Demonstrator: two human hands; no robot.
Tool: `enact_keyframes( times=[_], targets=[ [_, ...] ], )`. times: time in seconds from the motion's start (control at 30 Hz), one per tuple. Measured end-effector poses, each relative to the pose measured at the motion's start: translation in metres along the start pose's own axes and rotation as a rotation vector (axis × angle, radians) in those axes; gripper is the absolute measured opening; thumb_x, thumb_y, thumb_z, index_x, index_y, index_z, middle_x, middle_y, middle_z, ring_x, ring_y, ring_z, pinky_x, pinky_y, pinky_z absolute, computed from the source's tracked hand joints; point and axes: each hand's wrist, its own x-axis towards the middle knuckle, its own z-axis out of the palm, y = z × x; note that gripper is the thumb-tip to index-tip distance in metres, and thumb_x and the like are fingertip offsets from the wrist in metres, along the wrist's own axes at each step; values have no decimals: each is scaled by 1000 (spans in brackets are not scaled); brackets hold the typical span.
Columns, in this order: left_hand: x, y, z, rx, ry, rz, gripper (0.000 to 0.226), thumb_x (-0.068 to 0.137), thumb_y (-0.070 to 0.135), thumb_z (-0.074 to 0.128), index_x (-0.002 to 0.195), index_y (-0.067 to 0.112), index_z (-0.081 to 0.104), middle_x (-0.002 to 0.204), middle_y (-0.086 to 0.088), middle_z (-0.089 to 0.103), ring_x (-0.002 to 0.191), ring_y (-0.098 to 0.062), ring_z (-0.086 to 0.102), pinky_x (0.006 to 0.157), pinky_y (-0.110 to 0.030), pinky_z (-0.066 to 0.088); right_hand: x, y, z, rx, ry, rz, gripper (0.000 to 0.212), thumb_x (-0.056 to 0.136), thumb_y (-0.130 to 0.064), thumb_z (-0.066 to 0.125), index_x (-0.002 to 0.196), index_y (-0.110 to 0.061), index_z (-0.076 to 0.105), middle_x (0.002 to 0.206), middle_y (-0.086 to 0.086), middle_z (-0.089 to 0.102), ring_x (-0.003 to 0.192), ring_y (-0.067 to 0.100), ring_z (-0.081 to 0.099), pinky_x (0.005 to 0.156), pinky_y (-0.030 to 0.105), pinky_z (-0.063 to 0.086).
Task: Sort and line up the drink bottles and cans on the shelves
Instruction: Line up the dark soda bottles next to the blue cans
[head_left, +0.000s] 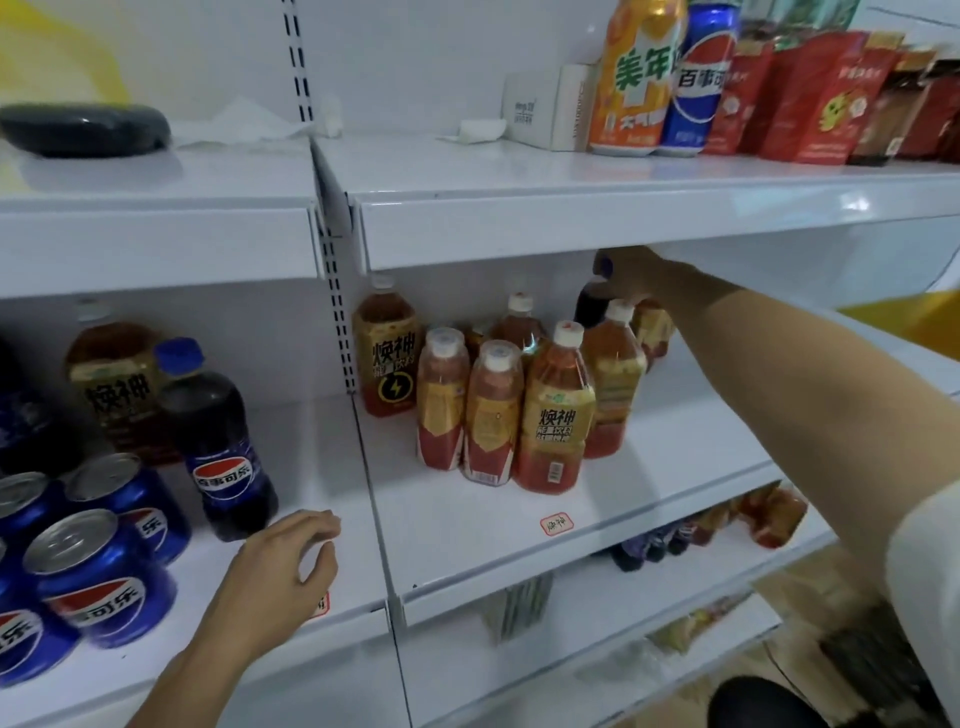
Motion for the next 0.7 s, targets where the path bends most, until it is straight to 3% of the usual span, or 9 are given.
enact_keyframes(
  times=[0.1, 0.23, 0.37, 0.47, 0.6, 0.7],
  targets=[
    [-2, 5, 0, -10, 17, 15, 24, 90, 12, 71, 106, 29, 72, 115, 18, 68, 103, -3, 65, 94, -26, 48, -13, 25, -13, 20, 15, 88, 38, 88, -35, 79, 113, -12, 64, 115, 11, 63, 103, 30, 60, 85, 36, 51],
    [-1, 9, -4, -23, 18, 36, 26, 90, 15, 72, 104, 37, 66, 114, 18, 67, 105, -5, 65, 95, -29, 49, -50, 47, -22, 36, 155, 36, 30, 88, -30, 78, 109, -11, 70, 111, 8, 65, 106, 30, 61, 83, 28, 44],
    [4, 16, -1, -72, 30, 10, 20, 91, 11, 70, 103, 27, 74, 110, 17, 70, 104, -11, 67, 92, -34, 51, -100, 52, -49, -13, 213, 4, 27, 88, -35, 76, 106, -15, 73, 107, 6, 67, 101, 26, 60, 83, 28, 43],
    [6, 17, 0, -81, 23, 35, 20, 92, 7, 69, 102, 24, 75, 110, 9, 72, 103, -15, 68, 92, -36, 51, -142, 40, -74, 2, 202, -63, 18, 83, -23, 79, 98, -14, 75, 93, 1, 66, 90, 21, 60, 74, 28, 45],
    [4, 27, -3, -108, 112, 122, 22, 92, 4, 68, 95, 24, 73, 105, 7, 72, 96, -16, 67, 89, -8, 40, -192, 9, -100, 96, 114, -120, 8, 76, -14, 81, 82, -17, 75, 79, -7, 69, 79, 17, 64, 64, 22, 48],
    [-4, 56, 0, -177, 124, 234, 16, 92, 32, 56, 102, 29, 69, 111, 17, 68, 99, -7, 64, 90, -4, 39, -215, -24, -100, 304, 20, -210, 10, 78, -8, 82, 79, -14, 75, 77, -3, 72, 72, 10, 68, 62, 16, 51]
  ],
)
